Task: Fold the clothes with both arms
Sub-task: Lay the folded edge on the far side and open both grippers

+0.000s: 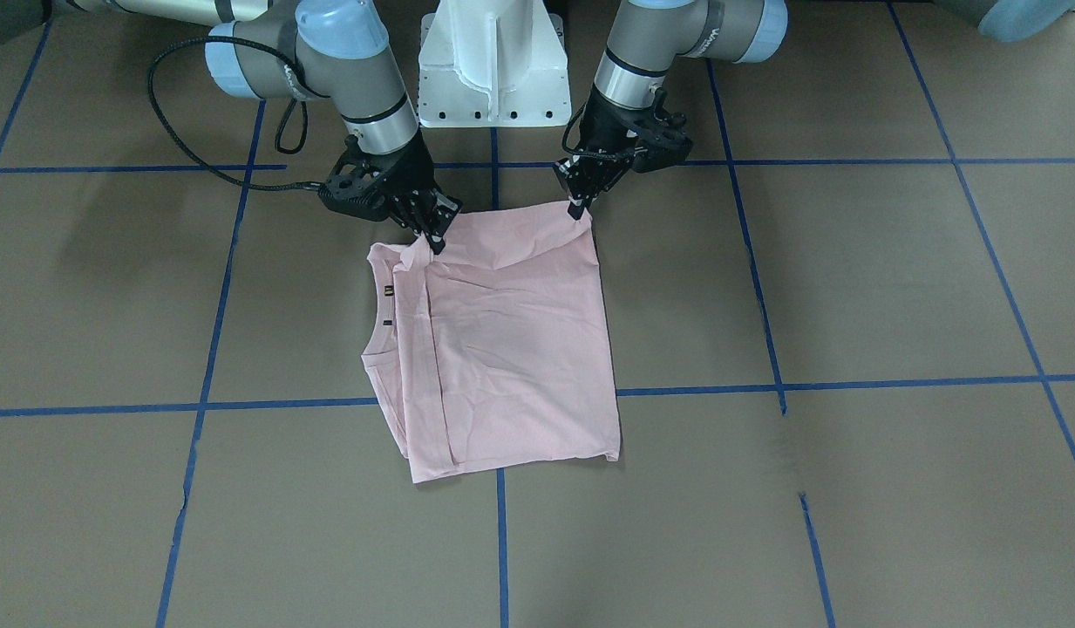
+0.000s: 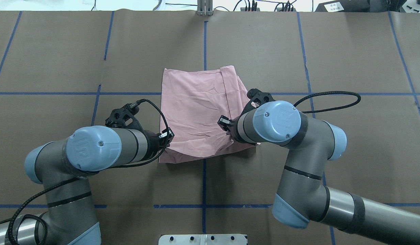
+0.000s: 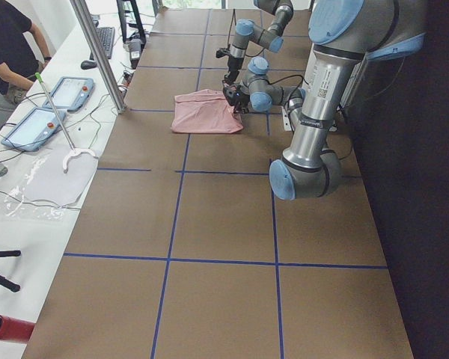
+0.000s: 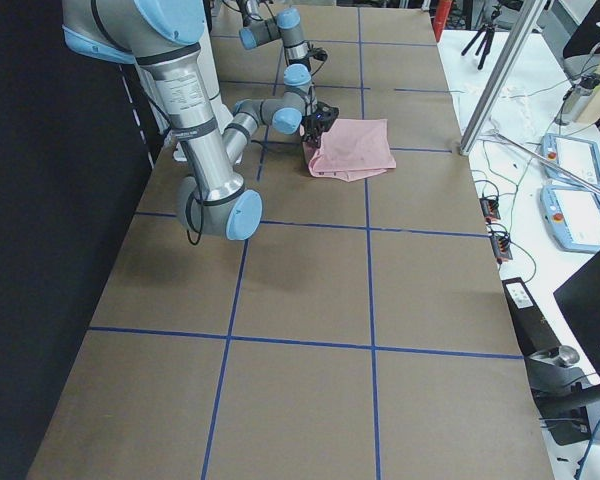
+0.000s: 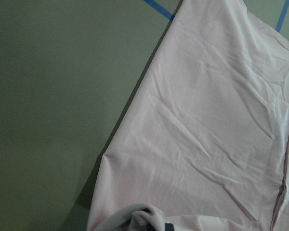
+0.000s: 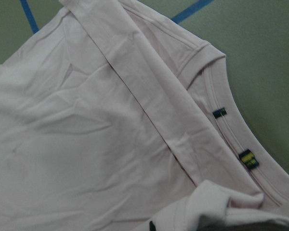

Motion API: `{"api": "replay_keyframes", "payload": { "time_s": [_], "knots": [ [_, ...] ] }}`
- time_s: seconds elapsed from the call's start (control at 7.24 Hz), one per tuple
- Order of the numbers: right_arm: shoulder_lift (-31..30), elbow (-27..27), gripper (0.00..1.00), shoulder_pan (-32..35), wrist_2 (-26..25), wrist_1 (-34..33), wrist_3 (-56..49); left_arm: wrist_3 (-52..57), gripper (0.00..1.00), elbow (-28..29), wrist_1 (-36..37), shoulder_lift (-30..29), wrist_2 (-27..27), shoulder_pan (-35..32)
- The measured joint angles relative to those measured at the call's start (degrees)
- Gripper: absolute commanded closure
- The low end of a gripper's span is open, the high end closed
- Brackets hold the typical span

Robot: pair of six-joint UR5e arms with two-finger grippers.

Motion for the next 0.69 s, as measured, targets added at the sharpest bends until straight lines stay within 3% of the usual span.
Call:
{"api": "replay_keyframes", "payload": {
  "time_s": [0.28,0.41,0.55,0.69],
  "knots": [
    [4.7,-7.2,1.00,4.1,0.6,1.9,0.1,-0.6,1.00,4.2,-0.9,-3.4,0.0,-3.7],
    [8.5,-12.4,1.00,7.1,2.2,2.2,0.0,-0.4,1.00,9.9,-2.5,-7.0,-0.1,-7.2],
    [12.9,-19.1,0.33,10.2,4.4,3.1,-0.3,0.7,0.65,16.5,-5.8,-9.9,-0.3,-11.3],
    [16.8,-26.9,0.00,12.7,5.9,6.2,-0.8,3.2,0.01,22.7,-9.6,-11.9,-0.5,-15.4]
  ]
}}
